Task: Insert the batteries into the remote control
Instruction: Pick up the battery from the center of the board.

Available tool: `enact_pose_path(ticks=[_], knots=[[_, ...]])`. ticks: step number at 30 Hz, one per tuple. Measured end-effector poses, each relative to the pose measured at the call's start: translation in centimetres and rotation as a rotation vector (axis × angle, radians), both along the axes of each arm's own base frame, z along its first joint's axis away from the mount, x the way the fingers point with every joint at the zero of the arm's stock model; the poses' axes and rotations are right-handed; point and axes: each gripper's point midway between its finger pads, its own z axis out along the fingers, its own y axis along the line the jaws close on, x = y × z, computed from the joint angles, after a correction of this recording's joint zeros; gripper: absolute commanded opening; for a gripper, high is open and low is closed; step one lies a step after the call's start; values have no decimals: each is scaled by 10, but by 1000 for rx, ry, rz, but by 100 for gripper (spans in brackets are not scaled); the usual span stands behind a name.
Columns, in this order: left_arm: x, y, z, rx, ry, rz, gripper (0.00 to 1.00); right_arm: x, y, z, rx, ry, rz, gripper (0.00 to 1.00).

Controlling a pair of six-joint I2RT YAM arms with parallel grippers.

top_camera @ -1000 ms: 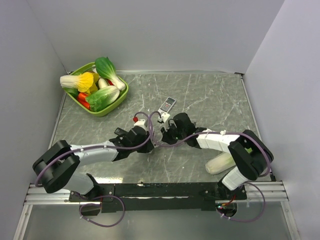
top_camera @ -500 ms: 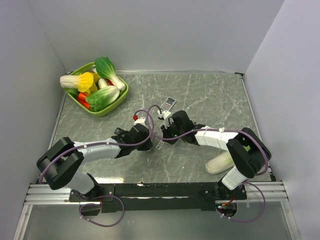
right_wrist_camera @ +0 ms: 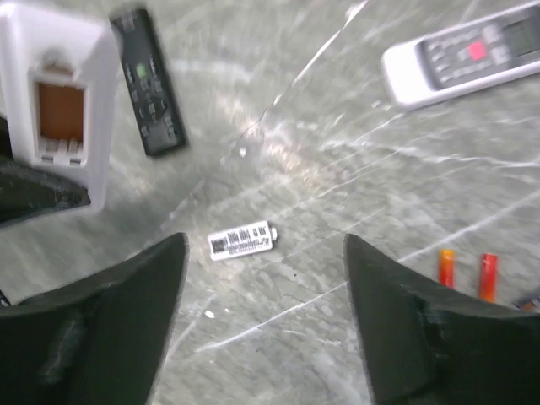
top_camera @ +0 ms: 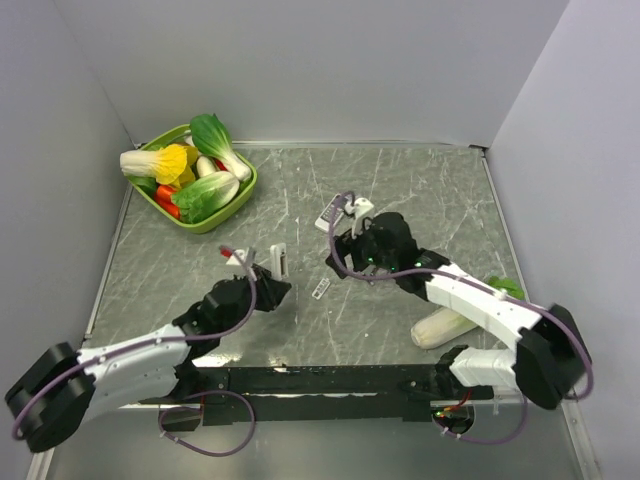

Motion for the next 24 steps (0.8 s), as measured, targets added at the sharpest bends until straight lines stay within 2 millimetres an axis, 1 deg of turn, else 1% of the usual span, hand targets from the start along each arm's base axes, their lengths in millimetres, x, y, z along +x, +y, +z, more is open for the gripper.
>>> enact_pose_path(ticks=[2, 7, 10, 14, 17, 19, 20, 22, 24], knots=[[-5, 6, 8, -55, -67, -5, 1, -1, -7, 22, 37, -33, -32, 100], [-15, 17, 30, -151, -216, -20, 1, -9, -20, 63, 121, -109, -73, 100], [-18, 17, 51, -193, -302, -43, 1, -16, -29, 75, 155, -145, -99, 100], [-24, 17, 89, -263, -432, -74, 1, -21, -42, 81, 189, -166, -158, 100], [-29, 16, 106, -286, -505, -102, 1, -24, -50, 84, 211, -194, -191, 100], [-32, 15, 110, -284, -529, -123, 1, -24, -56, 82, 208, -196, -215, 100], [-33, 13, 109, -272, -537, -138, 1, -23, -57, 80, 195, -190, -228, 98], [-35, 10, 104, -248, -541, -169, 1, -18, -59, 69, 144, -146, -248, 95], [-37, 6, 95, -214, -533, -203, 1, -11, -57, 61, 88, -90, -263, 91]])
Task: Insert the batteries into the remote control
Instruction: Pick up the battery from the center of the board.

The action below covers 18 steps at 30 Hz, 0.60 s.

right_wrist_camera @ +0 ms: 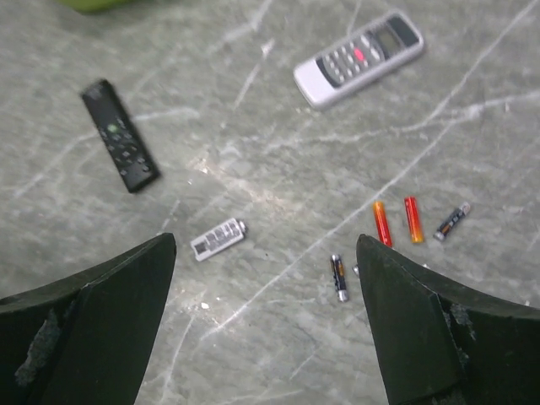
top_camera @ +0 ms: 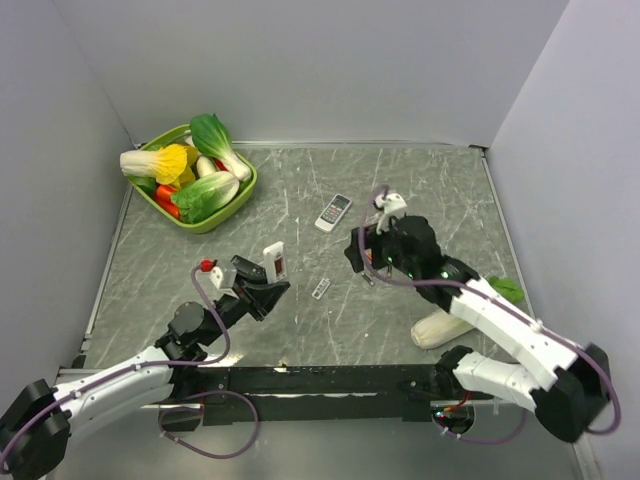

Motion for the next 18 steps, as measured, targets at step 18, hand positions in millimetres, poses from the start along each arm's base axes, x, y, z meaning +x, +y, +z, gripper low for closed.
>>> enact_pose_path(ticks=[18], knots=[[7, -19, -47, 150, 59, -201, 1, 21, -13, -95, -263, 510, -69, 48]])
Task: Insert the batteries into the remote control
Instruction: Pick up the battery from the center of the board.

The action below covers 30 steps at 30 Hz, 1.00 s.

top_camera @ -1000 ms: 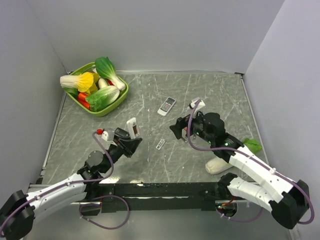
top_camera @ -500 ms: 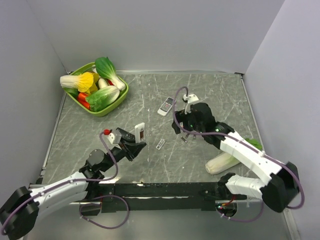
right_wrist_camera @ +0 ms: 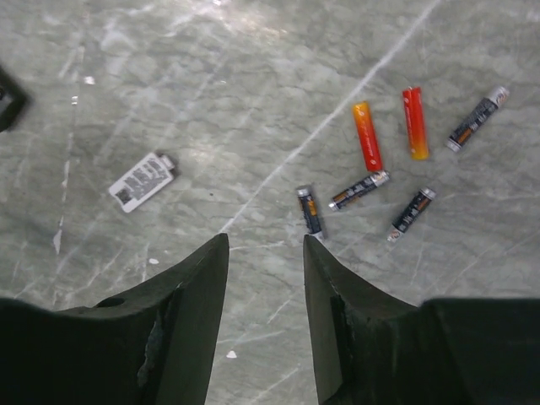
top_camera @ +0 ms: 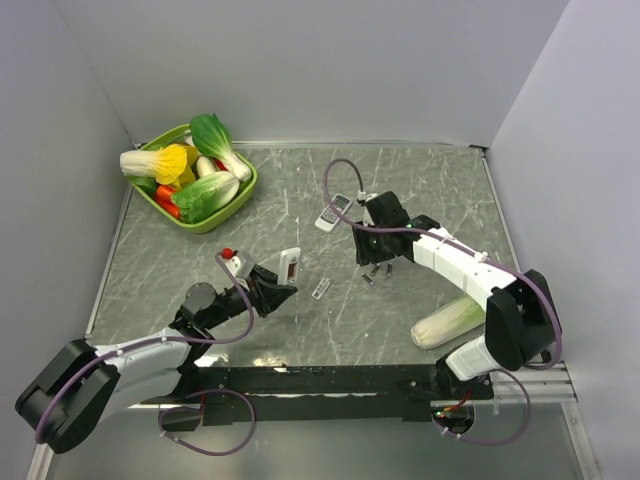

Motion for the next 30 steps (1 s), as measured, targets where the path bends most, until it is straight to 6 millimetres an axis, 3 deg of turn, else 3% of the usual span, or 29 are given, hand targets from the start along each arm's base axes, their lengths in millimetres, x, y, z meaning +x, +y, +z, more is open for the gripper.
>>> enact_pose_path(ticks=[10, 17, 30], knots=[[2, -2, 13, -40, -54, -12, 1, 17, -37, -20, 1, 86, -178, 42], [1, -6, -1, -17, -14, -34, 1, 19, -41, -39, 28, 166, -324, 42], [0, -6, 7, -32, -36, -41, 1, 28, -52, -57, 12, 190, -562, 36]])
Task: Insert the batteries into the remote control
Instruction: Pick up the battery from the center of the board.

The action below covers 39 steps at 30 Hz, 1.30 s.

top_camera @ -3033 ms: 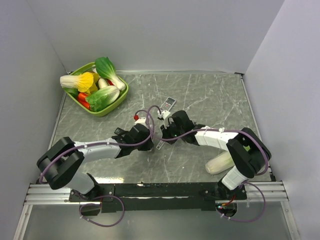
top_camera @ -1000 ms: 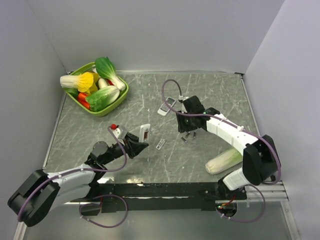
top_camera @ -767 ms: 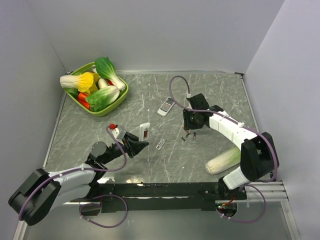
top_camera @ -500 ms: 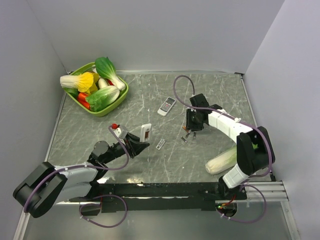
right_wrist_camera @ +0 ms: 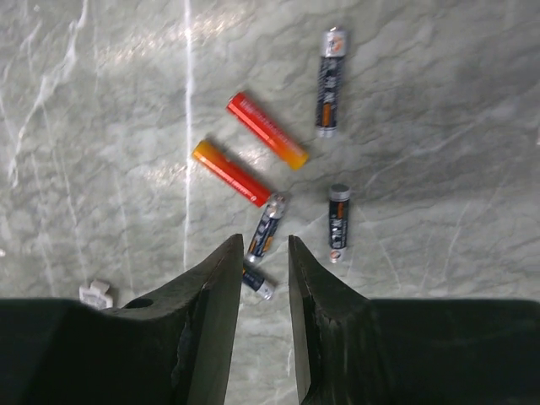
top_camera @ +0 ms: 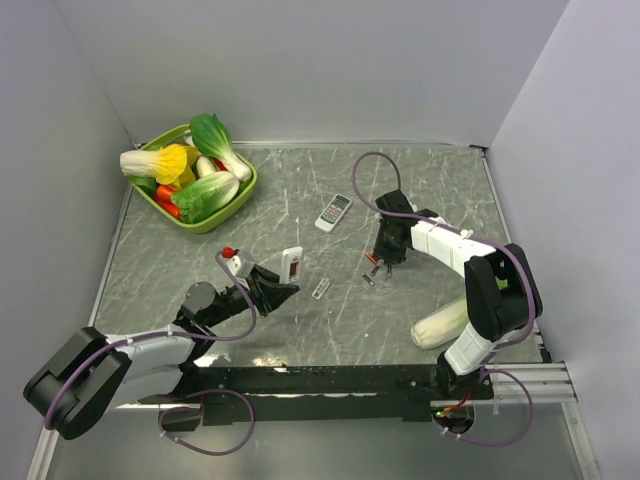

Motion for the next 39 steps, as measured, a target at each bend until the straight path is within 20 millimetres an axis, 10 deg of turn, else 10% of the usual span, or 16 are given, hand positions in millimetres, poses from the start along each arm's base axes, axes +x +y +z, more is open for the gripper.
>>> enact_pose_path(ticks=[15, 39], knots=[[-1, -1, 0, 7, 8, -7, 1, 72, -30, 7, -87, -33, -86, 35], [-4, -3, 0, 9, 8, -29, 1, 72, -40, -29, -110, 115, -41, 19]])
